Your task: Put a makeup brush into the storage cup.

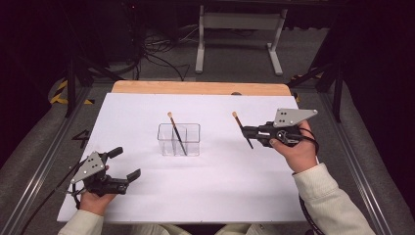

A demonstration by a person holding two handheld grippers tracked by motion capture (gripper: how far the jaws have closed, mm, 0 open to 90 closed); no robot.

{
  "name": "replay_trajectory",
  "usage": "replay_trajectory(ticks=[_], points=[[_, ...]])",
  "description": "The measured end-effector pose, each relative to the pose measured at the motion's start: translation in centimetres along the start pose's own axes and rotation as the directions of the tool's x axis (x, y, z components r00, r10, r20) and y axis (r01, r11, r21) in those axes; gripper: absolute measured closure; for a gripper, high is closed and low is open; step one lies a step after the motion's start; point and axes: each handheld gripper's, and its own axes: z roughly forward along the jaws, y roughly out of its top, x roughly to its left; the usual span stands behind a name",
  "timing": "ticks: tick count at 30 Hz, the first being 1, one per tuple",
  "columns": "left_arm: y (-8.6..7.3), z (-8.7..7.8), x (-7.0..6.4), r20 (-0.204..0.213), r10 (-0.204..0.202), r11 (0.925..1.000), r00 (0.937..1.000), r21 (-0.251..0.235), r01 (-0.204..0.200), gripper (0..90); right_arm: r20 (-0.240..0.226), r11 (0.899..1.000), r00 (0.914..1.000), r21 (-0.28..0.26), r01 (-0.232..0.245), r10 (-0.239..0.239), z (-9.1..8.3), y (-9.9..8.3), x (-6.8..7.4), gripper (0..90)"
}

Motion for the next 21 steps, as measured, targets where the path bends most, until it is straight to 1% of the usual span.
replay_trajectory(ticks=[1,5,11,15,21], points=[[0.0,0.0,0.0,0.0,0.0,1.0,1.0,0.0,0.0,0.2,0.0,1.0,1.0,0.0,0.0,0.0,0.0,0.0,0.0,83.7],[0.0,0.0,0.01,0.0,-0.001,1.0,1.0,0.0,0.001,0.2,0.004,0.998,1.0,-0.055,-0.008,0.008,-0.14,-0.01,-0.03,83.7],[-0.01,0.01,0.03,0.001,0.0,1.0,1.0,0.0,0.0,0.2,-0.001,0.994,0.9997,-0.105,-0.026,0.026,-0.17,-0.17,-0.12,83.7],[0.0,0.01,0.0,0.001,-0.001,1.0,1.0,0.0,0.001,0.2,0.002,0.989,0.9991,-0.143,-0.042,0.043,-0.13,-0.26,-0.15,83.6],[-0.01,-0.01,0.03,0.002,-0.001,1.0,1.0,-0.001,0.001,0.2,0.02,0.981,0.9981,-0.186,-0.054,0.059,-0.07,-0.3,-0.27,83.7]])
